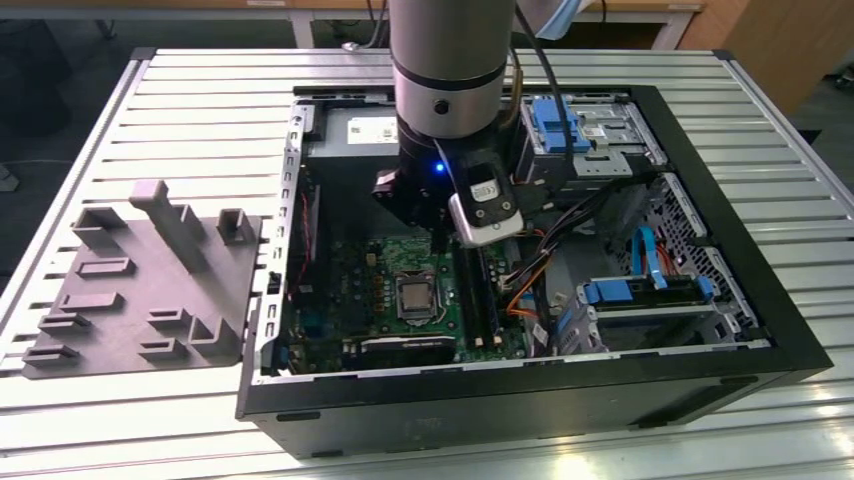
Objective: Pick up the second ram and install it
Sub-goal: 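Insert the second ram into the second slot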
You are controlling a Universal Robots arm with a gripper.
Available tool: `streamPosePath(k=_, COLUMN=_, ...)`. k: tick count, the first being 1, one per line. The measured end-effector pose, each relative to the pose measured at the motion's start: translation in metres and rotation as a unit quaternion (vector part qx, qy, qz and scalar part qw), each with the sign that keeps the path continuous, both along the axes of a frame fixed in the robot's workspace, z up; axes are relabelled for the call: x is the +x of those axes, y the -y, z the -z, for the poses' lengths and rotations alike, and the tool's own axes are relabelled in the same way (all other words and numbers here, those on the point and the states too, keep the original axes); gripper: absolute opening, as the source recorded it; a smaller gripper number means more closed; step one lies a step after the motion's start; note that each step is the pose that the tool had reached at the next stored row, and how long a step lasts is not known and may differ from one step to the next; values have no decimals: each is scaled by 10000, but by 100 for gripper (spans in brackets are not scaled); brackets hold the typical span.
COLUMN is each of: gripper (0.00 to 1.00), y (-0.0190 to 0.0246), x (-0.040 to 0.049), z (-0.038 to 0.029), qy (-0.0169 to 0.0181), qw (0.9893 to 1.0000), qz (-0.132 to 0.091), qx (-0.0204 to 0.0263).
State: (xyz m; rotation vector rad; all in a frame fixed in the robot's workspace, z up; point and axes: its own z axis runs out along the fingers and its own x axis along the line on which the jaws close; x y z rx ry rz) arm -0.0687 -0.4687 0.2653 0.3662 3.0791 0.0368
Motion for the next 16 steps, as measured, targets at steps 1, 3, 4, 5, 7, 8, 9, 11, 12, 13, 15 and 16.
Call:
streamPosePath(k=1, gripper=12, y=0, x=0, z=1, qy=0, qw=10000, qz=-1, qx=1)
streamPosePath(k=3, gripper=12, y=0, x=1, z=1, qy=0, qw=10000, qz=-2, qx=1)
streamPosePath(k=4, gripper=12, y=0, x=1, z=1, qy=0, qw=10000, qz=-2, qx=1)
streamPosePath(k=5, gripper=12, y=-1, x=5, z=3, qy=1, qw=10000, qz=-5, qx=2)
streamPosePath(k=7, gripper=12, y=-5, x=16, z=8, qy=1, qw=10000, qz=-30, qx=3)
streamPosePath(k=8, gripper=12, y=-7, x=21, z=11, qy=1, qw=10000, qz=-50, qx=2)
streamPosePath(k=9, gripper=12, y=-10, x=25, z=14, qy=0, qw=10000, qz=-68, qx=1)
streamPosePath(k=11, gripper=12, y=-14, x=29, z=22, qy=0, qw=9999, qz=-102, qx=1)
streamPosePath(k=12, gripper=12, y=-16, x=32, z=25, qy=0, qw=9999, qz=-121, qx=1)
streamPosePath(k=13, gripper=12, y=-18, x=33, z=28, qy=0, qw=9999, qz=-140, qx=0)
streamPosePath(k=15, gripper=12, y=-21, x=37, z=35, qy=0, qw=9998, qz=-200, qx=1)
streamPosePath(k=16, gripper=12, y=-21, x=38, z=39, qy=0, qw=9997, qz=-239, qx=1)
